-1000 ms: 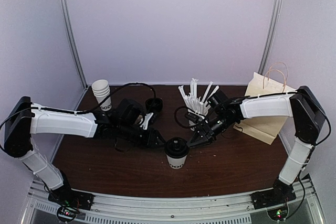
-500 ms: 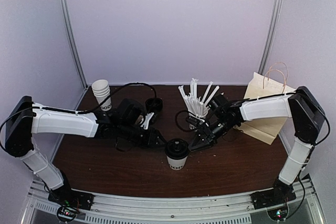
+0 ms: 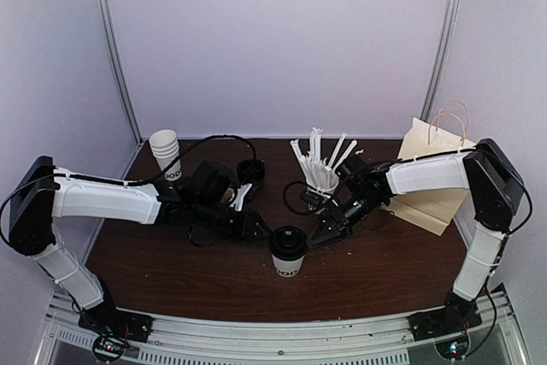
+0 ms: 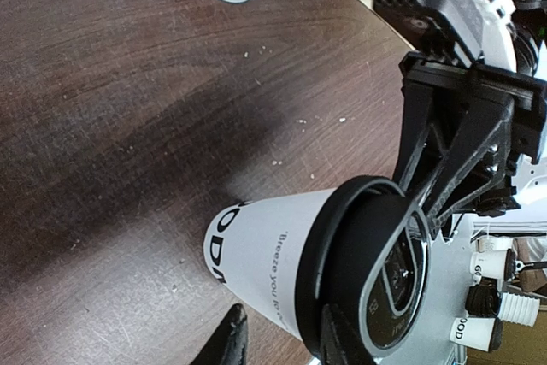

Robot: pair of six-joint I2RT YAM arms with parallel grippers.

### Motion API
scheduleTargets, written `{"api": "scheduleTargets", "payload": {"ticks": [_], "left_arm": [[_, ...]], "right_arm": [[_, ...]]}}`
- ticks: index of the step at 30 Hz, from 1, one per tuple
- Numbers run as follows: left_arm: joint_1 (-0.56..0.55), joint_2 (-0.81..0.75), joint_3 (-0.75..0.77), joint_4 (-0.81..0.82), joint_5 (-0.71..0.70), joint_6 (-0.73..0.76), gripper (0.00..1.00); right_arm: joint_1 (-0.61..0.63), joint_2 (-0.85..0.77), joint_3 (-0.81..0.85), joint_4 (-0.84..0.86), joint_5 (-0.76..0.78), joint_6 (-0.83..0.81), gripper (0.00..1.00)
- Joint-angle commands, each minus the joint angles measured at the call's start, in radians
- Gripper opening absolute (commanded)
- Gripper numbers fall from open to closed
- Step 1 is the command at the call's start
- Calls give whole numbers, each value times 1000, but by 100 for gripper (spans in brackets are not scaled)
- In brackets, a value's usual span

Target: Pack the takeout coffee

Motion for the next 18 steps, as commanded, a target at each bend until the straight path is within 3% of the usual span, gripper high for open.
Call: {"api": "scheduleTargets", "payload": {"ticks": [1,13,18], "left_arm": [[1,78,-65,-114,-59,17,28],[8,208,-157,-20,-41,-28,22],[8,163,-122,-67,-71,15,26]], "right_arm": [[28,125,-9,-97,316,-57,18],[35,128,7,-130,377,-95,17],[36,80,26,-139,340,-121,17]]}}
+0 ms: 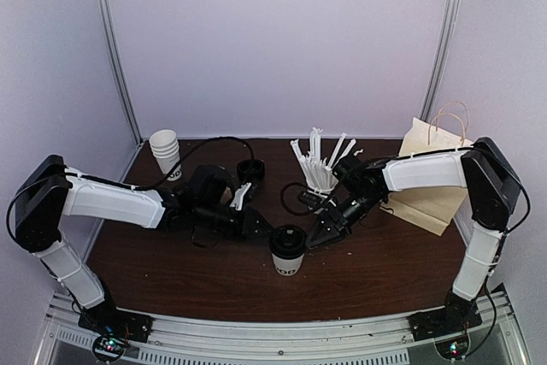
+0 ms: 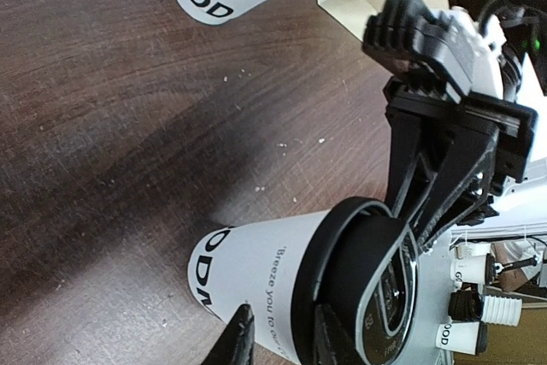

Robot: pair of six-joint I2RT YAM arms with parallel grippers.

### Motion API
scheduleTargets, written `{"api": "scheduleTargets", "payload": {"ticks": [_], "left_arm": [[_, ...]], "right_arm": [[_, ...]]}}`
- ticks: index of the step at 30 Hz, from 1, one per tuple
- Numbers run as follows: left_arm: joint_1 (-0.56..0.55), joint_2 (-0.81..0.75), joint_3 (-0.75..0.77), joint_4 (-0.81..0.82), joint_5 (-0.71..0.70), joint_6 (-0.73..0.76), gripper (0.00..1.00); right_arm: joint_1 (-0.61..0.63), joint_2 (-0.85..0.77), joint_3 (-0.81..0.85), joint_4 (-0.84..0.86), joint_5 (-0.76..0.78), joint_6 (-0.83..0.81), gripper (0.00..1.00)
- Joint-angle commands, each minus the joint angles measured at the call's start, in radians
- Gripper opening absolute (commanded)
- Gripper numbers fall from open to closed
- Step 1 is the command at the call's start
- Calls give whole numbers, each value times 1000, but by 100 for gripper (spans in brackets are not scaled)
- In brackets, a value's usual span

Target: Pack the takeout coffee

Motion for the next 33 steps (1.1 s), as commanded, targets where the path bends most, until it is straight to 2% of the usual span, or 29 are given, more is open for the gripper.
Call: {"api": "scheduleTargets", "payload": {"ticks": [1,9,15,21,24,27,30,31,32,33], "left_arm": [[-23,82,-38,-297,-160,72,27],[-23,-79,74,-343,-215,203,34],[-23,-97,203,-410,-212,245,41],[-23,-112,235,-444,-229,282,46],[-24,-136,238,-433,-197,326,49],[-35,-172,234,-428,-185,381,54],[-71,-196,243,-450,-207,465,64],[-94,-196,257,-476,-229,501,76],[-116,-192,280,-512,-259,537,95],[-137,-183,303,-546,-287,573,97]], "right_arm": [[28,36,-27,-19,313,-56,17],[27,-97,26,-51,241,-104,27],[27,-165,69,-119,253,-187,35],[25,-220,88,-177,249,-255,39],[24,-231,142,-275,212,-347,40],[24,-239,223,-458,166,-518,40],[23,-260,294,-633,158,-666,42],[23,-266,313,-674,158,-698,43],[22,-274,329,-710,161,-728,44],[21,-281,346,-746,166,-764,46]]}}
